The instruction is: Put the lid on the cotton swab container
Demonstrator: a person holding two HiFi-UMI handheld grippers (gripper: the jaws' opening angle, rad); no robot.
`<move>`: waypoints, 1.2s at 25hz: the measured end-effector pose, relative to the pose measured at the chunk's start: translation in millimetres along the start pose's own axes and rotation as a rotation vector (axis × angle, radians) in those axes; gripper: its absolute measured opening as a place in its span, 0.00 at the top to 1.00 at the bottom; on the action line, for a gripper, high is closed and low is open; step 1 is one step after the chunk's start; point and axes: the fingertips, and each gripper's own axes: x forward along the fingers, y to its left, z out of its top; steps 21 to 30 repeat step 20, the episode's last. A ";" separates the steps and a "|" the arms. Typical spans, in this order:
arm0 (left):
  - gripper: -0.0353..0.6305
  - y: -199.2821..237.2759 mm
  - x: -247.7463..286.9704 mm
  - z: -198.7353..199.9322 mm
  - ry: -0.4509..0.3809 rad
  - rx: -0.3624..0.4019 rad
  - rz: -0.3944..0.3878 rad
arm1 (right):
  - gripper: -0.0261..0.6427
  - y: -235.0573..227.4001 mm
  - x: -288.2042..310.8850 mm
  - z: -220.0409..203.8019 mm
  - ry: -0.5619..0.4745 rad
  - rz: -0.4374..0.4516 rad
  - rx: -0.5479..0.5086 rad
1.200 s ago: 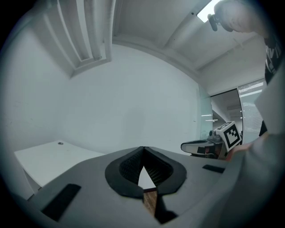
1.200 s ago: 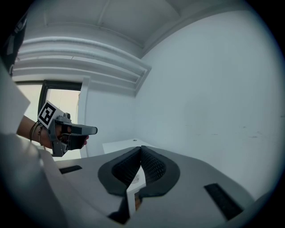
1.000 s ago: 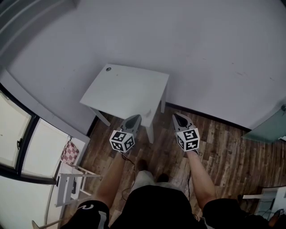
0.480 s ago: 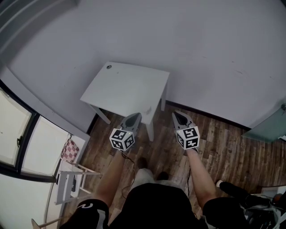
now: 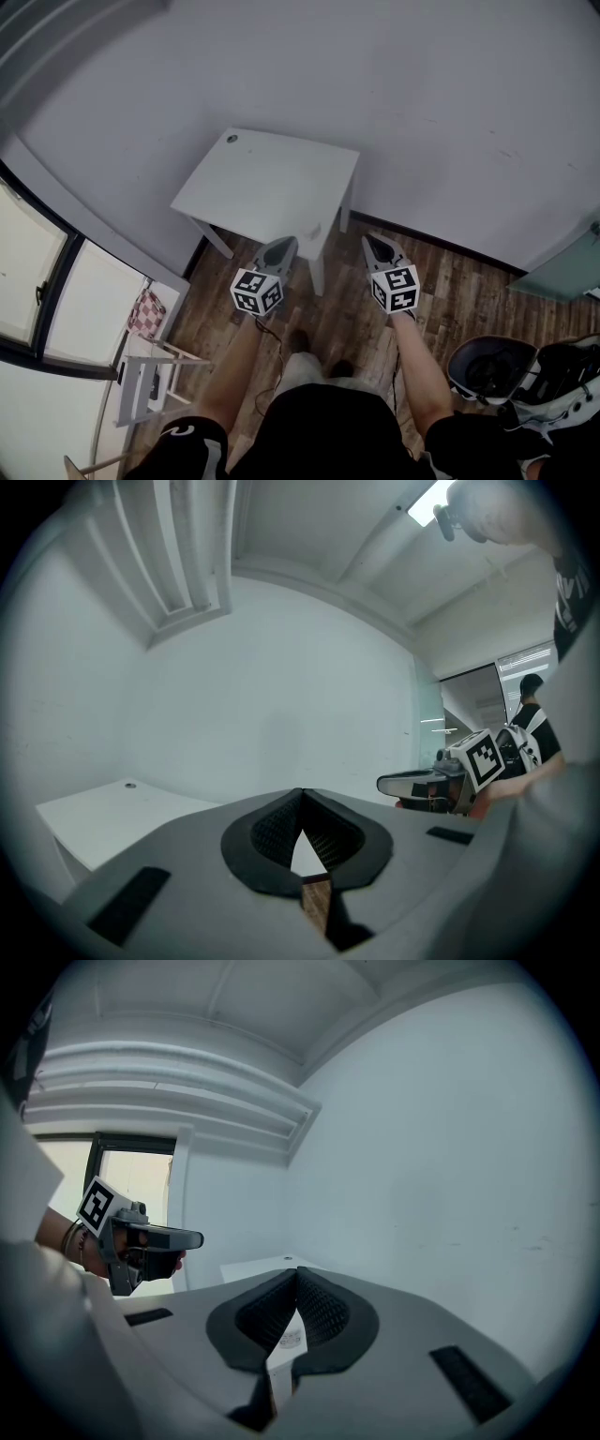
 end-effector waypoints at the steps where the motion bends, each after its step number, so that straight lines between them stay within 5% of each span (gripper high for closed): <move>1: 0.91 0.5 0.2 0.2 0.000 0.000 0.002 | 0.94 -0.3 0.6 0.4 -0.001 0.001 0.000; 30: 0.91 6.5 -7.7 -0.3 -0.003 -0.001 0.006 | 0.94 5.9 5.3 2.9 0.001 0.004 -0.008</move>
